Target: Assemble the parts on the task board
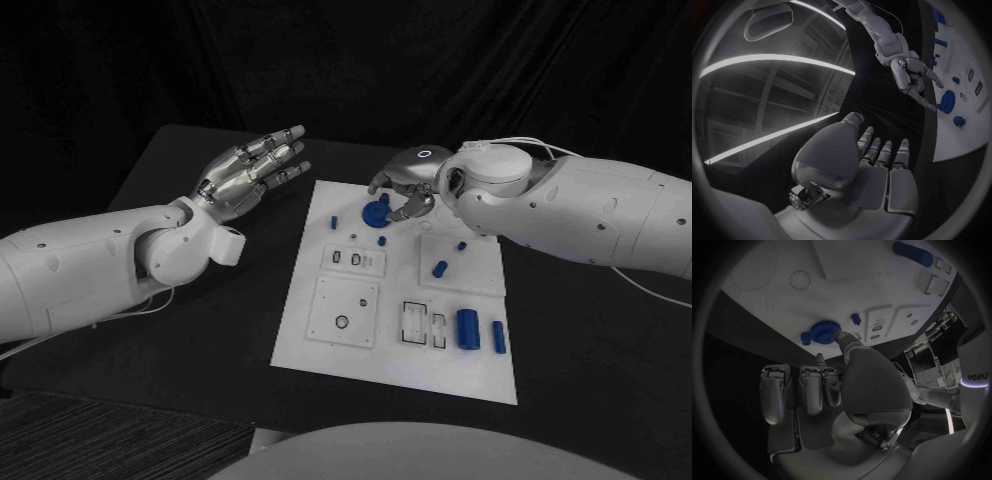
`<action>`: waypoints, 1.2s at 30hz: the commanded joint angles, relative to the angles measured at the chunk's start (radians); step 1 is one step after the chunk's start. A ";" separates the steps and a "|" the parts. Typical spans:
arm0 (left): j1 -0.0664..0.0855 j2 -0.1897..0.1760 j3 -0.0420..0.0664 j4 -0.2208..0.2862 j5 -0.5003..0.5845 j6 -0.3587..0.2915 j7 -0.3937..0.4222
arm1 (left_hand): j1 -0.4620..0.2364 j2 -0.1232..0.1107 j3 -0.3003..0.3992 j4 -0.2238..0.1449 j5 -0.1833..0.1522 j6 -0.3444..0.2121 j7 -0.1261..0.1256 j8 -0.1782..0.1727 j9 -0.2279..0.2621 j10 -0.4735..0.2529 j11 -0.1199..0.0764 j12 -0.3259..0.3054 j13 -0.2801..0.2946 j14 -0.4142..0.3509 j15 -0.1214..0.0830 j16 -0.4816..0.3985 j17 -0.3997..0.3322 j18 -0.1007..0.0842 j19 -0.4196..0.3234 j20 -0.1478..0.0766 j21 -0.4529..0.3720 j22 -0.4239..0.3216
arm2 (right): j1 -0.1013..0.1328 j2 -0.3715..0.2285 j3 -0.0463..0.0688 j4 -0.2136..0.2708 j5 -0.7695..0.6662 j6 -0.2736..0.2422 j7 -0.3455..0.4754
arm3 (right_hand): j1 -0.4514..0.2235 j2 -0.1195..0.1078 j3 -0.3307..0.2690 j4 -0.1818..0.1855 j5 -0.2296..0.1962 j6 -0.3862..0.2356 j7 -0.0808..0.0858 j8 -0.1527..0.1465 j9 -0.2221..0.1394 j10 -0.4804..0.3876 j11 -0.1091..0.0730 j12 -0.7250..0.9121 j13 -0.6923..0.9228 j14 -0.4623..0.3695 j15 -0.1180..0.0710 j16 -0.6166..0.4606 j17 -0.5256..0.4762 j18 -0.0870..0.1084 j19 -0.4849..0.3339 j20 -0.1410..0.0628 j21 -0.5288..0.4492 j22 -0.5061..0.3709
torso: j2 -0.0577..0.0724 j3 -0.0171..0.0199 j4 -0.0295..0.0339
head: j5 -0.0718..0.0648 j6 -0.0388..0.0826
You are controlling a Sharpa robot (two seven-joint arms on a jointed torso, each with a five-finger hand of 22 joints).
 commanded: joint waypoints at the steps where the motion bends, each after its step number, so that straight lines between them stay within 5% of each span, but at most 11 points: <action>1: 0.000 0.002 0.001 0.000 0.001 0.014 0.047 | -0.008 -0.001 0.007 -0.001 0.004 -0.003 -0.001 0.003 0.000 -0.001 0.004 0.001 0.000 0.002 0.007 0.006 0.001 0.019 0.004 0.002 0.004 0.001 | -0.003 -0.003 0.001 0.000 -0.006 -0.010 0.006 | -0.005 0.003 -0.004 0.001 -0.005 -0.010 -0.002 -0.003 -0.007 0.104 -0.007 0.002 0.263 0.104 -0.006 0.003 0.263 -0.009 0.091 -0.006 -0.005 0.252 | 0.000 0.0000 0.0013 | 0.000 0.003; 7: 0.000 0.001 0.001 0.001 0.001 0.015 0.047 | -0.008 -0.001 0.007 -0.001 0.004 -0.003 -0.001 0.003 0.000 -0.001 0.004 0.001 0.000 0.002 0.007 0.006 0.001 0.019 0.004 0.002 0.004 0.001 | -0.003 -0.007 0.001 0.003 -0.006 -0.027 0.009 | -0.009 0.015 -0.003 0.004 -0.002 0.012 -0.003 0.003 -0.007 0.104 -0.009 0.002 0.263 0.104 -0.007 0.003 0.263 -0.008 0.088 -0.007 -0.009 0.250 | 0.000 -0.0002 -0.0006 | 0.005 0.001; 16: 0.000 -0.008 0.001 0.007 0.001 0.013 0.048 | -0.008 0.000 0.009 -0.001 0.004 -0.003 -0.001 0.003 0.000 -0.001 0.004 0.001 0.000 0.003 0.007 0.006 0.001 0.019 0.005 0.002 0.004 0.002 | -0.001 -0.037 0.001 0.026 -0.006 -0.101 0.020 | -0.022 0.031 -0.006 0.011 -0.013 0.073 -0.001 0.019 -0.010 0.104 -0.009 0.002 0.263 0.103 -0.009 0.002 0.262 -0.007 0.086 -0.009 -0.013 0.249 | 0.001 0.0004 -0.0007 | 0.004 0.023; 20: 0.000 -0.011 0.001 0.009 0.001 0.011 0.048 | -0.008 0.000 0.009 -0.001 0.004 -0.003 -0.001 0.003 0.000 -0.001 0.004 0.001 0.000 0.003 0.007 0.006 0.001 0.019 0.005 0.002 0.004 0.002 | 0.008 -0.078 0.001 0.060 -0.006 -0.157 0.025 | -0.042 0.039 -0.020 0.026 -0.087 0.120 0.005 0.034 -0.022 0.104 -0.004 0.002 0.263 0.102 -0.006 -0.001 0.257 -0.007 0.087 -0.008 -0.012 0.249 | 0.001 -0.0001 -0.0011 | 0.003 0.043; 22: 0.000 -0.012 0.001 0.010 0.001 0.010 0.048 | -0.009 0.000 0.009 -0.001 0.004 -0.002 -0.001 0.003 0.000 -0.001 0.003 0.001 0.000 0.003 0.008 0.006 0.001 0.019 0.005 0.003 0.004 0.002 | 0.018 -0.116 0.001 0.091 -0.006 -0.181 0.021 | -0.050 0.039 -0.035 0.035 -0.180 0.175 0.013 0.058 -0.017 0.104 0.002 0.002 0.263 0.103 -0.002 -0.001 0.258 -0.009 0.091 -0.005 -0.007 0.253 | 0.001 -0.0002 -0.0011 | 0.002 0.059; 28: 0.000 -0.017 0.001 0.011 0.001 0.006 0.048 | -0.009 0.000 0.009 -0.001 0.004 -0.002 -0.001 0.003 0.000 -0.001 0.003 0.001 0.000 0.003 0.008 0.006 0.001 0.019 0.005 0.003 0.004 0.002 | 0.048 -0.241 0.001 0.192 -0.006 -0.194 -0.018 | -0.035 0.013 -0.069 0.064 -0.292 0.226 0.017 0.106 0.010 0.104 0.007 0.002 0.263 0.104 0.003 0.003 0.263 -0.012 0.097 0.001 0.002 0.257 | 0.001 -0.0010 -0.0022 | -0.003 0.071; 36: -0.001 -0.016 0.001 0.010 0.001 0.007 0.048 | -0.009 -0.001 0.010 -0.002 0.004 0.000 -0.001 0.004 0.001 -0.001 0.003 0.002 0.000 0.003 0.008 0.006 0.002 0.019 0.005 0.003 0.004 0.002 | 0.058 -0.386 0.000 0.278 0.001 -0.188 -0.067 | -0.001 -0.024 -0.093 0.155 -0.329 0.171 0.019 0.149 0.043 0.104 0.009 0.002 0.263 0.104 0.004 0.003 0.263 -0.014 0.102 0.002 0.010 0.261 | -0.003 -0.0020 -0.0112 | -0.006 0.064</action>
